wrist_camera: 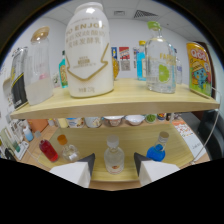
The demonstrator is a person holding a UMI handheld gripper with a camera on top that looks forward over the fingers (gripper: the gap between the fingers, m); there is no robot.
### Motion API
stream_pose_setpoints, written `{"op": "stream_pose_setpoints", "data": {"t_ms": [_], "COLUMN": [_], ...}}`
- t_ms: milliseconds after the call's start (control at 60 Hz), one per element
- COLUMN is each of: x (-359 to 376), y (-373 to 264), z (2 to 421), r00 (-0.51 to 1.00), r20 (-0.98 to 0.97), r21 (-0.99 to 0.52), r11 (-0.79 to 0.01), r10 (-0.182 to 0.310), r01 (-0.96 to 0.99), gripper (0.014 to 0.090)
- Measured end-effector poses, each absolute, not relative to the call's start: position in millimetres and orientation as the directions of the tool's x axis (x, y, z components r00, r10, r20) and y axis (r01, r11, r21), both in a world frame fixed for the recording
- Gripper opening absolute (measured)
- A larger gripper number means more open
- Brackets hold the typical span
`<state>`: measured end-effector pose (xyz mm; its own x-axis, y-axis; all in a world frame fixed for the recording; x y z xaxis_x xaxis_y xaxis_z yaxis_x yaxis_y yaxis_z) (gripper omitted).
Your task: Make me a cup of Mojito.
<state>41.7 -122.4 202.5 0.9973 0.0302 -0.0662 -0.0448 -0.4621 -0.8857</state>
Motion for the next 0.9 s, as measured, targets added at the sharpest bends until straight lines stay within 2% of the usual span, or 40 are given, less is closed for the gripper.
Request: {"op": "stream_pose_setpoints", "data": {"t_ms": [117, 183, 250, 467, 617, 750, 900], "x": [41.6, 38.6, 39.8, 40.6, 51.8, 78.2, 113.9], "y": [-110.2, -107.8, -105.3, -113.3, -138.2, -172.0, -210.1], "z": [188.7, 182.4, 179.8, 182.0, 204.4, 221.3, 208.1], "r00": [0.998, 0.997, 0.997, 0.998, 0.999, 0.999, 0.996], "r20": [-0.063, -0.074, -0.069, -0.06, -0.052, -0.037, -0.014], "r21": [-0.875, -0.867, -0.868, -0.872, -0.891, -0.905, -0.9], "r11": [-0.482, -0.496, -0.495, -0.488, -0.453, -0.422, -0.433], "r10": [0.028, 0.037, 0.027, 0.027, 0.01, -0.033, -0.088], "r01": [-0.042, -0.045, -0.047, -0.039, -0.042, -0.047, -0.051], "gripper": [0.0524, 0.0462, 0.0366, 0.0351, 0.0344, 0.0343, 0.0344]}}
